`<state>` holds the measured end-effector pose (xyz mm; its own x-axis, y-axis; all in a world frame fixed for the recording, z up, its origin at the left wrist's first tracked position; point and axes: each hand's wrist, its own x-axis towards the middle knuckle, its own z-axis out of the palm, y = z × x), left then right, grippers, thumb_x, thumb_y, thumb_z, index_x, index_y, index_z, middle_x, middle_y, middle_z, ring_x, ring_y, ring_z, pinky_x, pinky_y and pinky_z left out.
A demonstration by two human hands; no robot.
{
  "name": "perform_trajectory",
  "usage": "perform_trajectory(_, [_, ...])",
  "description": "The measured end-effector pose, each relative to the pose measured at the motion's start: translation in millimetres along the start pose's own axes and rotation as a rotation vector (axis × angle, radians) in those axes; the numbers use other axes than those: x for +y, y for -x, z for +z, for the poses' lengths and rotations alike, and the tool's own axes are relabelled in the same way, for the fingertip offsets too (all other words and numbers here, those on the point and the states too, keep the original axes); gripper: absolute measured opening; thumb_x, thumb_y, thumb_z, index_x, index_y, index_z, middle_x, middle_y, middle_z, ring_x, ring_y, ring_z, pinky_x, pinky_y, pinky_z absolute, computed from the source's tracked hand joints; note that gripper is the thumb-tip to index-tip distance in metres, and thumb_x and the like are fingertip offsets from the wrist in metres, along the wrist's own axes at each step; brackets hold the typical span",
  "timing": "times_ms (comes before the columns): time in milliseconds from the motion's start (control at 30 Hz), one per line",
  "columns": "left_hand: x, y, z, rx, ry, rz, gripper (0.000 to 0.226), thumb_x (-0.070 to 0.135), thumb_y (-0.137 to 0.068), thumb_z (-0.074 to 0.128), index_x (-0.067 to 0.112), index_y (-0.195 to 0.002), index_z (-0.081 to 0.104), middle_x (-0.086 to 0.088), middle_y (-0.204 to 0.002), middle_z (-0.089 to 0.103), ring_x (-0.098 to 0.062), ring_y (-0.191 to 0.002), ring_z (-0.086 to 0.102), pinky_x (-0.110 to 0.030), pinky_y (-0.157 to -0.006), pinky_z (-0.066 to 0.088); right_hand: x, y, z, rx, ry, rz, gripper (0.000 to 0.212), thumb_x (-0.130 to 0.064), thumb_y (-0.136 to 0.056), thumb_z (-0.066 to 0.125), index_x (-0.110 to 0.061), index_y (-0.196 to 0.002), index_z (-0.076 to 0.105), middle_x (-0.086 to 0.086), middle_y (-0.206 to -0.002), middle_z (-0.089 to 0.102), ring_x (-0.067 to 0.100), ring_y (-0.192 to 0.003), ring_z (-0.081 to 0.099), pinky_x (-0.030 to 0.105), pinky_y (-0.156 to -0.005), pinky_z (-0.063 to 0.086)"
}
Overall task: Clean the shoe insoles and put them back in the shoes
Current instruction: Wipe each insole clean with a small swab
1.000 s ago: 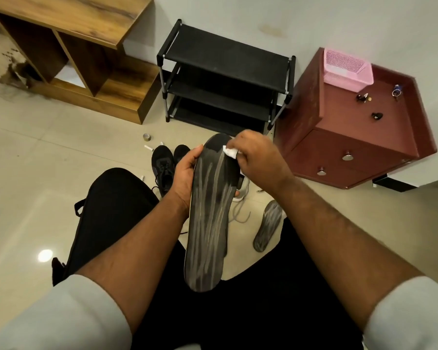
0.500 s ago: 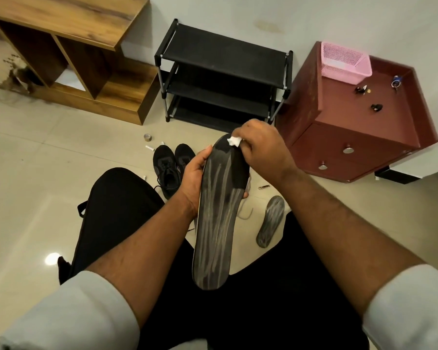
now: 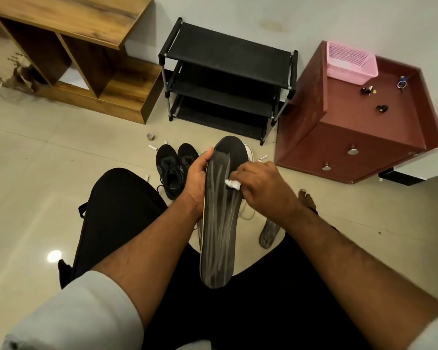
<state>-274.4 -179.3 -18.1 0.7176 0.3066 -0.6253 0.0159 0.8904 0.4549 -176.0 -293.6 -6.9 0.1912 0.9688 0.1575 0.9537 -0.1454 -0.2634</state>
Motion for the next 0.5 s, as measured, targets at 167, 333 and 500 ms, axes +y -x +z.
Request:
perform_trajectory(167, [-5,4,-1,-0.083,-0.03,-0.07,0.052,0.055,-0.094,0.046,0.011,-0.113,0.066,-0.019,-0.101,0.072,-0.037,-0.093,0.066,-0.056,-0.082,0.054,19,-30,-21,0.103,0.029,0.105,0.04,-0.025,-0.088,0.032,-0.01,-0.097,0.069,0.007,-0.09,0.065,0.024,-0.086,0.061,0.032,-0.076,0.034])
perform_trajectory(333, [0,7,0,-0.079,-0.016,-0.041,0.047,0.05,-0.096,0.046,0.009,-0.103,0.068,-0.017,-0.088,0.074,-0.032,-0.074,0.072,-0.049,-0.062,0.06,14,-33,-21,0.077,0.051,0.127,0.042,-0.026,-0.087,0.031,-0.01,-0.098,0.068,0.007,-0.092,0.066,0.024,-0.087,0.061,0.034,-0.076,0.037])
perform_trajectory(500, [2,3,-3,-0.011,0.008,-0.011,0.044,0.041,-0.097,0.049,0.003,-0.084,0.067,-0.009,-0.066,0.069,-0.02,-0.057,0.068,-0.027,-0.054,0.058,-7,9,2,-0.035,0.004,0.048,0.038,-0.027,-0.088,0.038,-0.011,-0.102,0.07,0.004,-0.092,0.068,0.017,-0.084,0.061,0.028,-0.078,0.034])
